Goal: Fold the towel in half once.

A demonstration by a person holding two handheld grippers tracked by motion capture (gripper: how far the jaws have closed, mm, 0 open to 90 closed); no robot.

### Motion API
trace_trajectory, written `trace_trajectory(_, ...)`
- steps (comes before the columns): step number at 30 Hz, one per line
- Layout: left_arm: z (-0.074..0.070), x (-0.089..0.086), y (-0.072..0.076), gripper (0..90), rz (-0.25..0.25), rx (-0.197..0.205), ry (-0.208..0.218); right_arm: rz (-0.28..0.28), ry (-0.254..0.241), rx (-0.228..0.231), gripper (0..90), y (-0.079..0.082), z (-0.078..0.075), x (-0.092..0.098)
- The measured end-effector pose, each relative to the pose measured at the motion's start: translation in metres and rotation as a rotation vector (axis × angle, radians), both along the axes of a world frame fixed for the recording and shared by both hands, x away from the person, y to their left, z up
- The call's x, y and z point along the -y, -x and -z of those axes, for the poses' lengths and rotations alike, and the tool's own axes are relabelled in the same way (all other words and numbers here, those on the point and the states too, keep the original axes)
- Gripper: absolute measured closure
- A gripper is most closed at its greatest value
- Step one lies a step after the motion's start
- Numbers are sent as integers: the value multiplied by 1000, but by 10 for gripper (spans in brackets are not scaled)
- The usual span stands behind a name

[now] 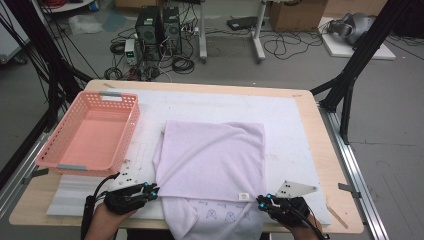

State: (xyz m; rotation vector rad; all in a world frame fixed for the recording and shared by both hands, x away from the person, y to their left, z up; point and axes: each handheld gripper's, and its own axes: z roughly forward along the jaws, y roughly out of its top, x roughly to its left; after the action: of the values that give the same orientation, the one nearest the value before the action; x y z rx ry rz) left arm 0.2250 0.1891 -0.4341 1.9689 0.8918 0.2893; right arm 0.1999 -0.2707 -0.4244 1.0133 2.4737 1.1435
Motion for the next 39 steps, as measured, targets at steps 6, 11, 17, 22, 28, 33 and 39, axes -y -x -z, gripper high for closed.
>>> trace_trajectory(6,-11,1,-37,456,-86,20,75,149,-45,96,574,-26,-5,7)
trace_trajectory(11,-15,8,-83,415,-153,4,95,290,-48,149,517,-70,-5,16)
trace_trajectory(17,-15,10,-128,370,-252,-14,131,375,-24,139,445,-118,-3,20)
trace_trajectory(22,-12,17,-158,398,-255,-3,103,412,-9,96,380,-153,2,24)
trace_trajectory(28,-3,26,-202,399,-277,-14,15,401,-35,31,344,-194,11,20)
trace_trajectory(33,11,35,-225,409,-255,-34,-86,413,-12,0,341,-219,21,11)
trace_trajectory(39,16,40,-225,818,-170,-2,-97,367,13,-5,707,-220,22,0)
